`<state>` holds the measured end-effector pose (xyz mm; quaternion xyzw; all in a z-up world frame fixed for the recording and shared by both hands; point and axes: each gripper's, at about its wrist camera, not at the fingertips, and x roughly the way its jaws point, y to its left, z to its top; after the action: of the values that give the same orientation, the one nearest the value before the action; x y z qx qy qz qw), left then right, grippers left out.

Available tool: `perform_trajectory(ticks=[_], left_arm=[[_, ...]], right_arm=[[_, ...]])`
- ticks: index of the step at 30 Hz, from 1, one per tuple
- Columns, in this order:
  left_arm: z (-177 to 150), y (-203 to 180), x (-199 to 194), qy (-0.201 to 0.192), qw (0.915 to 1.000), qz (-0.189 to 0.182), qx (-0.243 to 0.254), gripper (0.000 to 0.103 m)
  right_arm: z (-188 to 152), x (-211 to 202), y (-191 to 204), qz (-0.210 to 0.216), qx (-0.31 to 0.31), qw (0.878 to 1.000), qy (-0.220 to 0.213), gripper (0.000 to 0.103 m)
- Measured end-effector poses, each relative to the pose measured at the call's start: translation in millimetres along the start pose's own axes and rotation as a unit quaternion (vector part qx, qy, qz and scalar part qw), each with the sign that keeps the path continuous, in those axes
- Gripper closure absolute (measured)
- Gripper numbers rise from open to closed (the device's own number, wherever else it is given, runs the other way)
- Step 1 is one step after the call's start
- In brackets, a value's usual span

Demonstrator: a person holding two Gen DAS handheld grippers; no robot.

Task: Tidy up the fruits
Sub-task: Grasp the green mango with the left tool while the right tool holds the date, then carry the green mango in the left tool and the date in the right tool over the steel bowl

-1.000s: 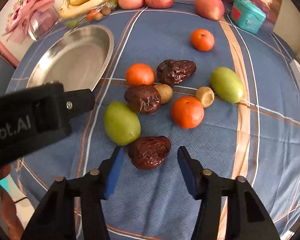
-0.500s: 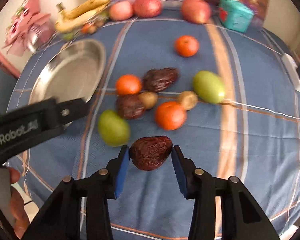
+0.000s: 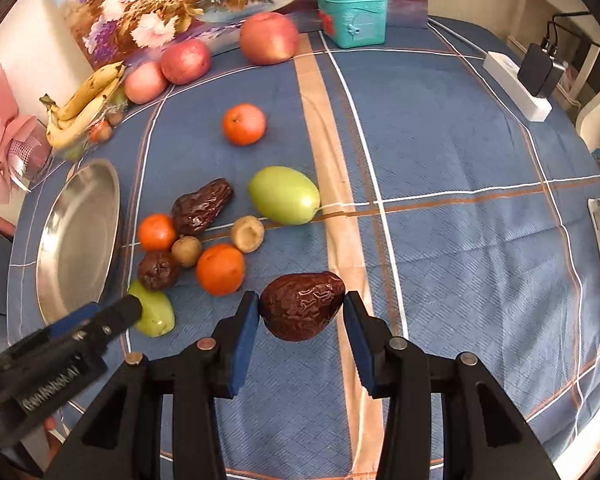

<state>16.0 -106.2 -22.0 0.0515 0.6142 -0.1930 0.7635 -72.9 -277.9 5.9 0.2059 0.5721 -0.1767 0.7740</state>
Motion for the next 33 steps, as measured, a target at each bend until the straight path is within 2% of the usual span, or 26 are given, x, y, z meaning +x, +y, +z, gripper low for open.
perform_trajectory(ticks=[4,10,23,33], left_arm=[[-1,-10,8,0.008,0.9996,0.019,0.022,0.049],[3,-12,20,0.017,0.9998,0.004,0.011,0.053],[15,-23,39,0.006,0.999,0.032,0.031,0.057],[12,-20,42,0.009,0.999,0.03,0.033,0.057]], right_arm=[[2,4,4,0.0,-0.005,1.0,0.002,0.058],[1,7,9,-0.003,-0.01,1.0,0.003,0.058],[2,14,12,-0.011,-0.016,1.0,0.009,0.058],[1,19,14,-0.015,-0.019,1.0,0.012,0.058]])
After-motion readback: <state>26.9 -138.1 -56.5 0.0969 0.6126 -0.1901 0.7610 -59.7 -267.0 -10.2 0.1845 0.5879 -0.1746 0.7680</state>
